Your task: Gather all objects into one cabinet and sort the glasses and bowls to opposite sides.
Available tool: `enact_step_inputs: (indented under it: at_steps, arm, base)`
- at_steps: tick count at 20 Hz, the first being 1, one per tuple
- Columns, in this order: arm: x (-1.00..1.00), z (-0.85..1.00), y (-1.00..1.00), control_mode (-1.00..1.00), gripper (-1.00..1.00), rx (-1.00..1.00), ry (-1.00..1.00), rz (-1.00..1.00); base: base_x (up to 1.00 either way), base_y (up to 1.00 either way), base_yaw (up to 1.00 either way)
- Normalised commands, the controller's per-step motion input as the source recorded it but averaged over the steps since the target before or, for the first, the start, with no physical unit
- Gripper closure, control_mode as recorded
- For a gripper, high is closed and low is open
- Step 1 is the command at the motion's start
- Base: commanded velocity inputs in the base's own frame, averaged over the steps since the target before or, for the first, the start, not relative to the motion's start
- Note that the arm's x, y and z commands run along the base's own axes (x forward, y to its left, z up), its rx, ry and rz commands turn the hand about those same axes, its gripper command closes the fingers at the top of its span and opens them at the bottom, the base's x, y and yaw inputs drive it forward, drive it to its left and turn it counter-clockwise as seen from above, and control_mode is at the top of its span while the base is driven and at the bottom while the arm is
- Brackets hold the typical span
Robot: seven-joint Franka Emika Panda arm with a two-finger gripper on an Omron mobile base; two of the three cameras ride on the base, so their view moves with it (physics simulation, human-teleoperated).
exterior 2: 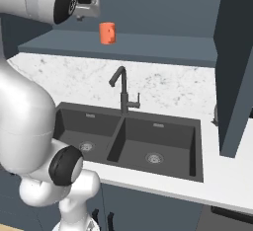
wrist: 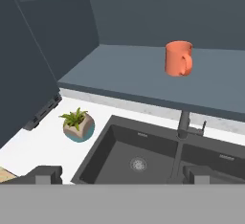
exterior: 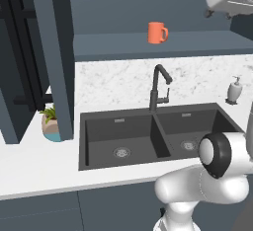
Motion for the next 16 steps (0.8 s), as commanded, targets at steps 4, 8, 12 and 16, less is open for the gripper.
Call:
enact_step_inputs:
  at_steps: [4,8,12,16]
  arm:
    - [0.74,-0.56,0.03,-1.00,-1.00,0.00,-0.05,0.00]
    - [0.65,-0.41,0.00,-1.00,-1.00,0.03,-0.08,0.00]
    - [0.45,-0.13,-0.07,-1.00,-1.00,0.05,-0.06,-0.01]
    - [0.03,0.00,0.00,-1.00,-1.00,0.00,0.00,0.00]
  base:
    - [0.00,0.00,0.00]
    - [0.00,0.00,0.00]
    - [0.00,0.00,0.00]
    - [0.00,0.00,0.00]
